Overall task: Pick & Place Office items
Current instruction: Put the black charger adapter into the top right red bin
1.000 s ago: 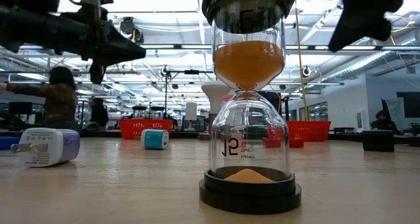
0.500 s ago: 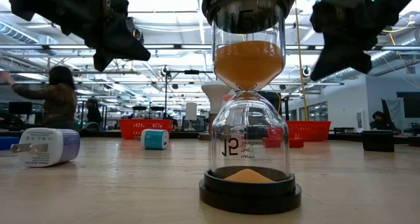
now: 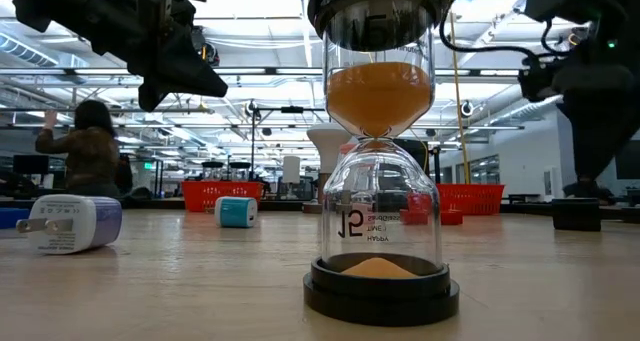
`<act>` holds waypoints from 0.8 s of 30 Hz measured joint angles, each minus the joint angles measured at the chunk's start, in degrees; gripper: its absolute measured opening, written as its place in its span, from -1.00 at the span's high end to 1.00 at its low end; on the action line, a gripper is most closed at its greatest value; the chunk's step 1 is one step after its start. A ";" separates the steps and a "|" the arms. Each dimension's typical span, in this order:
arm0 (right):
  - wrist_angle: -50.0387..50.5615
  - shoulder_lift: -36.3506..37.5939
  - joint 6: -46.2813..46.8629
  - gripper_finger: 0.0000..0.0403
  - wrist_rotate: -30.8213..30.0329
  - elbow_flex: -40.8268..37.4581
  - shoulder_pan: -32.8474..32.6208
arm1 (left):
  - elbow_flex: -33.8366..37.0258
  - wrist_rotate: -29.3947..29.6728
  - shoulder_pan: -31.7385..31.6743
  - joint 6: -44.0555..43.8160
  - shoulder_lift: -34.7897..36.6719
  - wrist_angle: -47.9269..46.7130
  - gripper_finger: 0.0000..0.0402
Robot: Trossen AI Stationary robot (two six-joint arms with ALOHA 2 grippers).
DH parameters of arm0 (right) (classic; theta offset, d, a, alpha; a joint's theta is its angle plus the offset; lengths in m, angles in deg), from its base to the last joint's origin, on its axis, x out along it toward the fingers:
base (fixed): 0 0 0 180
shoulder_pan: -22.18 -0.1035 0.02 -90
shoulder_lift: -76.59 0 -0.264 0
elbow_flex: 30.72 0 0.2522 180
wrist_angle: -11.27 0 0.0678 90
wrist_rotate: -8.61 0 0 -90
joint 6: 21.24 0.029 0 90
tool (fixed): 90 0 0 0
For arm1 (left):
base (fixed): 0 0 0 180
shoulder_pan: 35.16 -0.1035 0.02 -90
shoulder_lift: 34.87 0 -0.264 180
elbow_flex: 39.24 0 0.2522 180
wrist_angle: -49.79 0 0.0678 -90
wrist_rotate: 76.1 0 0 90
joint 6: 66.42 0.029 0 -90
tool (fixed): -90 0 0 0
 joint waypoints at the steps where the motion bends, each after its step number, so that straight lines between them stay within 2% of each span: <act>1: -0.70 0.01 -0.05 -0.04 0.07 -0.73 0.00 | 0.00 0.00 0.00 0.00 0.00 0.01 0.87; 6: -4.13 0.25 -2.02 -0.25 2.92 -4.17 -1.01 | 0.00 0.00 0.00 0.02 0.00 0.01 0.87; 12: -5.60 0.24 -3.02 -0.42 1.95 -4.74 -5.94 | 0.00 -0.02 0.02 0.02 0.00 0.02 0.87; 20: -13.37 0.24 -1.10 -0.40 -7.84 -9.17 -10.78 | 0.00 -0.05 0.02 0.09 0.00 -0.09 0.87; 24: -16.00 0.22 0.81 -0.32 -9.06 -12.86 -10.95 | 0.00 -0.07 0.02 0.09 0.00 -0.10 0.87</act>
